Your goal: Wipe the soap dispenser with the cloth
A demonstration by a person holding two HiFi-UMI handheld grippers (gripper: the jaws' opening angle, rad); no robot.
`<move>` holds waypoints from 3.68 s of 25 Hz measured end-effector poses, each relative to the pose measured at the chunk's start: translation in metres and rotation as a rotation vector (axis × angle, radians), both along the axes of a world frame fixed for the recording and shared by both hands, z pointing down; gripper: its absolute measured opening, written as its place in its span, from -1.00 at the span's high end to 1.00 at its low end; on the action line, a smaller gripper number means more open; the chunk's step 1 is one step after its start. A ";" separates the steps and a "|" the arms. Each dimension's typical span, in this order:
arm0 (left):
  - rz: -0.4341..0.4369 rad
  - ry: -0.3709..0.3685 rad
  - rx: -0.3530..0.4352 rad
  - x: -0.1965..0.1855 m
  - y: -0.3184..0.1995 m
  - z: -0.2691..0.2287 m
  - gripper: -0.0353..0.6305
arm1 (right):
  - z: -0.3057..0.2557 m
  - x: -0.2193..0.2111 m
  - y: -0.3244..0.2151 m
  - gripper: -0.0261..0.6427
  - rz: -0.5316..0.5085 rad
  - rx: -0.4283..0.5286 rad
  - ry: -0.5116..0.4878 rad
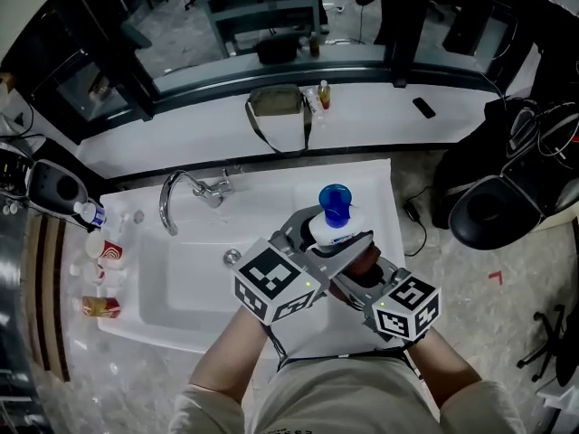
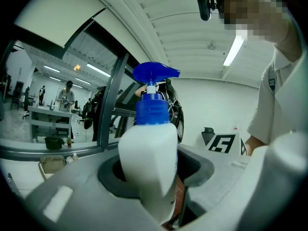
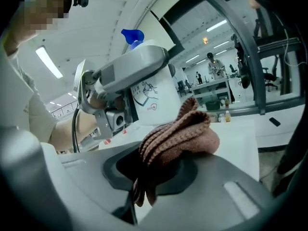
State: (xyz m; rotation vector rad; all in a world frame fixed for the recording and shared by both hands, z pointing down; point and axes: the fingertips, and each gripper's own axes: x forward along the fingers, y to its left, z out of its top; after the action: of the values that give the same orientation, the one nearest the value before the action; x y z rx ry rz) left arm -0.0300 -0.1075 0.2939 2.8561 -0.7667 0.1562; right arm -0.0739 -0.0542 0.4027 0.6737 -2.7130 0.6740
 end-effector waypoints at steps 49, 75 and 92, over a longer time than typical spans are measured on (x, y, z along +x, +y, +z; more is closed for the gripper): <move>0.022 -0.126 0.237 0.015 -0.057 0.177 0.16 | 0.098 0.125 -0.112 0.68 0.333 -0.090 0.260; -0.599 -0.124 0.121 -0.030 0.147 0.067 0.89 | 0.010 0.128 0.101 0.68 0.328 0.210 0.241; -0.711 -0.102 0.155 0.017 0.391 0.017 0.89 | -0.023 0.186 0.326 0.69 0.291 0.278 0.211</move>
State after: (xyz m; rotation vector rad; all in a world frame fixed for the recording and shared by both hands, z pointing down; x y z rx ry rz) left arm -0.0135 0.2835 0.3107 2.5211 -1.8118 0.1428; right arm 0.1120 0.2718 0.3800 1.1532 -2.5567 0.2631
